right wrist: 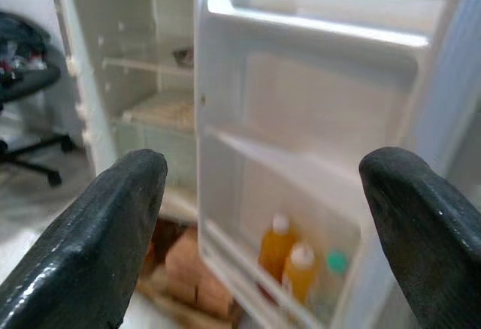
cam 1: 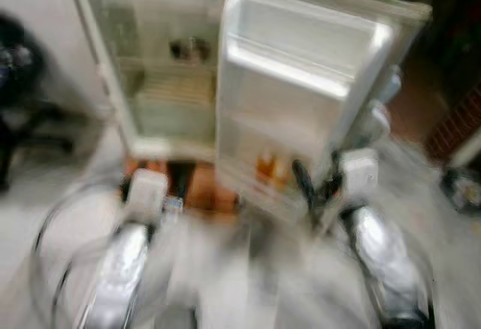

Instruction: Restocking fridge

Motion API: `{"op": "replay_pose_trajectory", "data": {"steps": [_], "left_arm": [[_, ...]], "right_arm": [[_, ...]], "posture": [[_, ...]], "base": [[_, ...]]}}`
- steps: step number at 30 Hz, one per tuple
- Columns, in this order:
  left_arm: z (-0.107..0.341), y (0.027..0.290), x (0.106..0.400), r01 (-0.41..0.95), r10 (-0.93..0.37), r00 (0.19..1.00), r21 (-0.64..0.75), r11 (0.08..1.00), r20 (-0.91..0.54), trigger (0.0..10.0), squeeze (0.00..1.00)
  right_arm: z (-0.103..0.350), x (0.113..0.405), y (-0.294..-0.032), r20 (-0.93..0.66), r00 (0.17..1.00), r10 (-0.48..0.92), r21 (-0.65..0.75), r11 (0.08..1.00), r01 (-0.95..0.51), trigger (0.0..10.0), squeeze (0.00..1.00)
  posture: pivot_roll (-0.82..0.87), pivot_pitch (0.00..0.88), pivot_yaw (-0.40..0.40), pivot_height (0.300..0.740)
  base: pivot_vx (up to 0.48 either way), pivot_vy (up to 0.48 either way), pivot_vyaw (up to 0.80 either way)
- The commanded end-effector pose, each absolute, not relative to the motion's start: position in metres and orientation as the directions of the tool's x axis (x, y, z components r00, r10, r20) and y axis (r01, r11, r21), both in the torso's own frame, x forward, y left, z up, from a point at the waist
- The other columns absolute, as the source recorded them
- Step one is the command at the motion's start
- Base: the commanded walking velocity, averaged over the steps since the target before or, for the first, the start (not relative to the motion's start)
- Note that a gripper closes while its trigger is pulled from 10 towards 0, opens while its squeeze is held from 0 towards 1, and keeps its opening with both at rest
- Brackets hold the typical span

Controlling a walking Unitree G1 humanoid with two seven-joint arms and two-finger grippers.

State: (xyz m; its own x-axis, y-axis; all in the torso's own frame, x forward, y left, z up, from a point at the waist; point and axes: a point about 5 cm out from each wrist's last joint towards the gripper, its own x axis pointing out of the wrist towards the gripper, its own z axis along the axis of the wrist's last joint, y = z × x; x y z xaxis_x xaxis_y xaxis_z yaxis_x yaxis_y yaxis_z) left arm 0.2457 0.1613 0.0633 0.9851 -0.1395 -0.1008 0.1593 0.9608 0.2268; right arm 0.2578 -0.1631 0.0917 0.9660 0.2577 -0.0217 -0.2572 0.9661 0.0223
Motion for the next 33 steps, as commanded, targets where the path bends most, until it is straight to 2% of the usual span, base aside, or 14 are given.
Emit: {"op": "replay_pose_trajectory", "data": {"steps": [1,11,20,33], "left_arm": [[0.076,0.162,0.253,0.154,-0.146,0.988,0.242,0.958,-0.05,10.0,0.0],[0.075,0.167,0.257,0.135,-0.128,0.991,0.199,0.971,-0.049,10.0,0.0],[0.073,0.165,0.258,0.143,-0.134,0.989,0.194,0.971,-0.058,10.0,0.0],[0.073,0.166,0.256,0.134,-0.125,0.99,0.199,0.971,-0.059,10.0,0.0]], "right_arm": [[0.098,0.265,-0.165,0.006,0.972,0.234,0.029,0.972,-0.234,10.0,0.0],[0.096,0.268,-0.153,0.022,0.978,0.208,0.03,0.978,-0.209,10.0,0.0],[0.097,0.271,-0.148,0.029,0.97,0.242,0.035,0.969,-0.243,10.0,0.0],[0.1,0.277,-0.146,0.04,0.967,0.253,0.042,0.966,-0.254,10.0,0.0]], "posture": [[0.06,0.0,-0.05,0.74],[0.05,0.0,-0.041,0.74],[0.05,0.0,-0.041,0.74],[0.06,0.0,-0.043,0.74]], "base": [[0.0,0.0,0.0],[0.024,0.0,0.0],[0.345,0.0,0.0],[0.387,-0.274,0.0]]}}
